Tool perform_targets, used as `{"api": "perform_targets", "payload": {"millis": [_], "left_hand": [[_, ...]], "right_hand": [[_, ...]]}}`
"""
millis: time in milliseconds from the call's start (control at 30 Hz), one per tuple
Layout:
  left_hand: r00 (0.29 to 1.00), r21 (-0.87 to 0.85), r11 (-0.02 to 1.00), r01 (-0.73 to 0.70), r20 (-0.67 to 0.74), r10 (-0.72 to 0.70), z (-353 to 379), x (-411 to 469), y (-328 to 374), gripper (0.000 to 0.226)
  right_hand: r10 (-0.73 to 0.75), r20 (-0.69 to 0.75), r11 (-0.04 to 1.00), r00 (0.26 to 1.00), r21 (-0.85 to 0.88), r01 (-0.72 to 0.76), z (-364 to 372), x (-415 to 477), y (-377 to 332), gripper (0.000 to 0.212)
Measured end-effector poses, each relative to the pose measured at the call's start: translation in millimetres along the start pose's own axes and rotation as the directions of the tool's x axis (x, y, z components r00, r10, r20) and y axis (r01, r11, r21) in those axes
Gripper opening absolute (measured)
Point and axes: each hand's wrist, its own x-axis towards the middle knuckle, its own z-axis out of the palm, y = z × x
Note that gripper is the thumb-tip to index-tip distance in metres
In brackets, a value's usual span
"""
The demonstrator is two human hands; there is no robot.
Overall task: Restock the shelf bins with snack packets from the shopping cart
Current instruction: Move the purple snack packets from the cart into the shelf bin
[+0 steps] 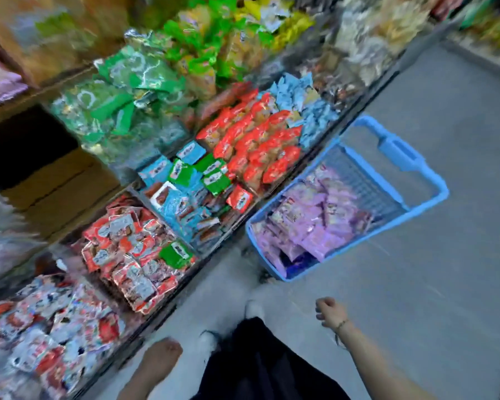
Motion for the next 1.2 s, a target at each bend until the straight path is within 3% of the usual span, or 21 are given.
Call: {"api": "perform_targets", "payload": {"millis": [200,433,567,633,733,833,900,1033,1133,1200], "left_hand": [[0.999,-0.043,0.999,-0.027,0.016,0.028,23.2,2.5,82.4,0.027],[0.998,-0.143,0.988,-0.064,-0.031,0.060,70.0,21.1,217.0,0.012],[0.984,-0.118,0.980,-0.162,-0.100,0.151,89.4,42.3,288.4,0.013],[0.974,-0.084,0.976,-0.203,-0.121,0.192,91.7,53.9,316.5,0.014],[0.968,-0.078,0.980,-0.182,-0.188,0.165,86.4,73.5,346.9,0.016],[0.946,0.011,0.977,-0.212,-0.248,0.208,77.7,104.0,366.1,0.035],[0.945,0.111,0.972,-0.209,-0.234,0.230,75.8,121.2,376.2,0.052],[0.963,0.200,0.966,-0.164,-0.179,0.201,81.9,142.1,386.9,0.078],[0.955,0.222,0.969,-0.104,-0.249,0.160,86.2,151.3,385.9,0.080],[0.964,0.233,0.970,-0.077,-0.233,0.132,85.4,153.6,383.8,0.073]], "right_hand": [[-0.079,-0.051,0.991,0.996,0.100,0.084,-71.5,38.0,-3.5,0.039],[-0.282,0.005,0.959,0.959,-0.039,0.282,-149.6,102.6,-44.4,0.024],[-0.345,0.029,0.938,0.938,-0.034,0.346,-180.1,137.0,-76.2,0.019],[-0.310,0.050,0.951,0.949,0.006,0.311,-188.8,152.0,-87.7,0.026],[-0.194,0.089,0.956,0.977,0.240,0.168,-194.2,174.5,-103.0,0.026],[-0.082,0.123,0.868,0.989,0.496,0.011,-192.0,191.6,-120.0,0.007],[-0.014,0.164,0.789,0.986,0.608,-0.090,-188.3,200.8,-125.8,0.010],[0.111,0.246,0.694,0.963,0.674,-0.252,-180.1,224.3,-134.6,0.027],[0.141,0.329,0.637,0.934,0.692,-0.340,-175.1,236.1,-138.7,0.013],[0.148,0.321,0.672,0.936,0.662,-0.333,-170.7,241.5,-140.2,0.010]]}}
